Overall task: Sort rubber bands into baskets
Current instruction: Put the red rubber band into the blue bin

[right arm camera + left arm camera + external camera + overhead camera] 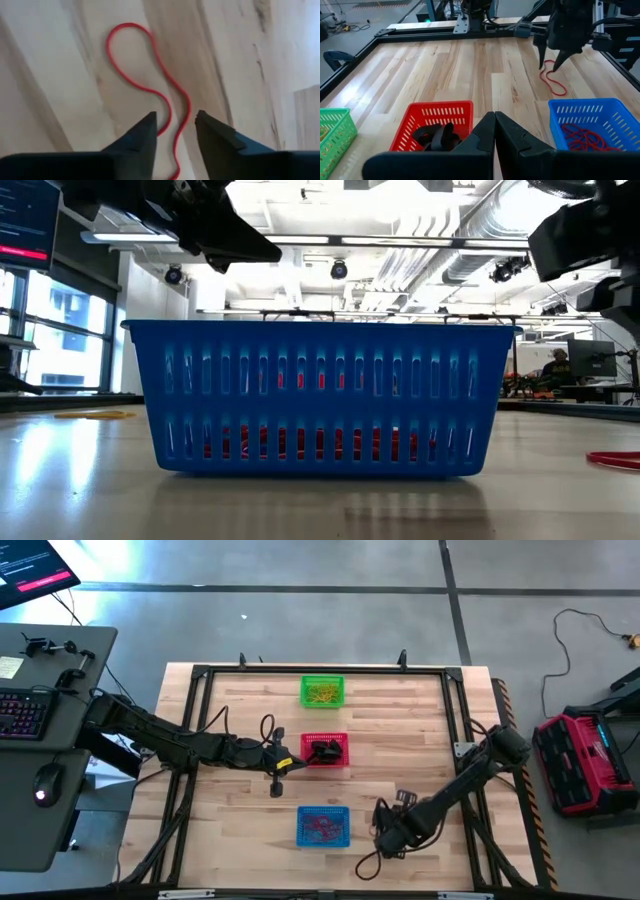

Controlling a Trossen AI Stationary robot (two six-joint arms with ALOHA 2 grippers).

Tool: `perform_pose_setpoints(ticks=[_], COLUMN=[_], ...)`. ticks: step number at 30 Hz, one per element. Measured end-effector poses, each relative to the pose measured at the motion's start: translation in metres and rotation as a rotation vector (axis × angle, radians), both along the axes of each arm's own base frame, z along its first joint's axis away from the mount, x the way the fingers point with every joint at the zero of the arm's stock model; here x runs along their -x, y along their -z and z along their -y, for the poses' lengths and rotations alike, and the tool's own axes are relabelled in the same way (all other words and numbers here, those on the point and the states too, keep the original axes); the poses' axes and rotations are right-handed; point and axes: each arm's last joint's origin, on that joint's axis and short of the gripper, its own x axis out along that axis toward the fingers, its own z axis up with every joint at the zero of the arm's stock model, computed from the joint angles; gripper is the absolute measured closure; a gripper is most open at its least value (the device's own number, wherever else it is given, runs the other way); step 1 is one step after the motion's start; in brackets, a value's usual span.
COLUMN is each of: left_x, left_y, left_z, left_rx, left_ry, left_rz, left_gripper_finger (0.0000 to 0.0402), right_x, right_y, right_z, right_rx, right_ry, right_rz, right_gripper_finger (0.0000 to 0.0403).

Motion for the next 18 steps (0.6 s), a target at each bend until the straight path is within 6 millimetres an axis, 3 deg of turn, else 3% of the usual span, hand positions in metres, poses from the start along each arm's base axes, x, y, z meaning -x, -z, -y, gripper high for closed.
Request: perform_pose_setpoints(ticks=[6, 18], left_x=[0.0001, 0.0009], left_y=[0.0001, 0.0021], left_z=[0.0, -0.0002], left_rx=[0.0, -0.005], left_ry=[0.0, 0.0], left_rz=[-0.001, -0.023], left_gripper_finger=[0.0401, 0.0401], right_x=[-0.0019, -0.0035], right_y=[0.0, 0.0], right_z=[0.005, 0.0068], right_rx=[0.012, 0.002], right_ry=[0.031, 0.052], right_rz=[-0.009, -0.012], right_gripper_finger=[0.0237, 0.0234])
